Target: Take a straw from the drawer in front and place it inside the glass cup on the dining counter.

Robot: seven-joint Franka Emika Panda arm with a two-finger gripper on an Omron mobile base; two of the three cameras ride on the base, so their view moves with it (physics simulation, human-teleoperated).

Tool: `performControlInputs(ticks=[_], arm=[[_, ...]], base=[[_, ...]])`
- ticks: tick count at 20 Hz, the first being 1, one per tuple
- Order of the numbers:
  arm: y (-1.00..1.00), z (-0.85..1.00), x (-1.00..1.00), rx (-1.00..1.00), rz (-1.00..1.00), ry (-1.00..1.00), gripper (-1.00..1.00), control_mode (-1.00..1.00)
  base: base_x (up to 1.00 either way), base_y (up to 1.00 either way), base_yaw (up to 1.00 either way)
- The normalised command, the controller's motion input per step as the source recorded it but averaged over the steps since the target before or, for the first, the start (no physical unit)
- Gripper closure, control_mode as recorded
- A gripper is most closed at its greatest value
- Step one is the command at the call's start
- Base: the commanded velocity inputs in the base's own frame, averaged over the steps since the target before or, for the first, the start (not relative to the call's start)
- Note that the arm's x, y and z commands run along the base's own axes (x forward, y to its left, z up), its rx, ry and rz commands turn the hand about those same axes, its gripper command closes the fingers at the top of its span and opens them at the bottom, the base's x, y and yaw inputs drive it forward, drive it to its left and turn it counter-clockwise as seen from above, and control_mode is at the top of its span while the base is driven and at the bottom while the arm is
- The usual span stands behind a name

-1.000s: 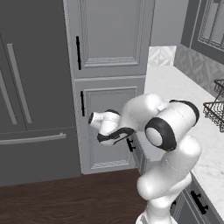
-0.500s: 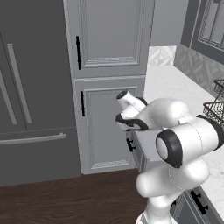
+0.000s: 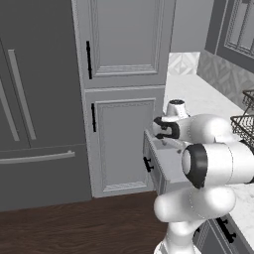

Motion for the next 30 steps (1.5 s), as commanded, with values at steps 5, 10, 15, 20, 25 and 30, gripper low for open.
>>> performControlInputs(ticks=[5, 10, 15, 20, 25, 30], arm=[[0.00, -0.34, 0.04, 0.24, -0.23, 0.00, -1.00, -1.00], [-0.14, -0.30, 0.00, 0.15, -0.24, -0.04, -1.00, -1.00], [-0.01, -0.46, 0.16, 0.05, -0.16, 0.00, -1.00, -1.00], [0.00, -0.46, 0.23, 0.04, -0.03, 0.00, -1.00, -1.00], [0.00, -0.36, 0.16, 0.11, 0.00, 0.00, -1.00, -1.00], [0.04, -0.33, 0.16, 0.08, 0.00, 0.00, -1.00, -1.00]], base=[[0.00, 0.00, 0.00], [0.00, 0.00, 0.00], [0.00, 0.00, 0.00], [0.00, 0.00, 0.00], [0.00, 0.00, 0.00], [0.00, 0.00, 0.00]])
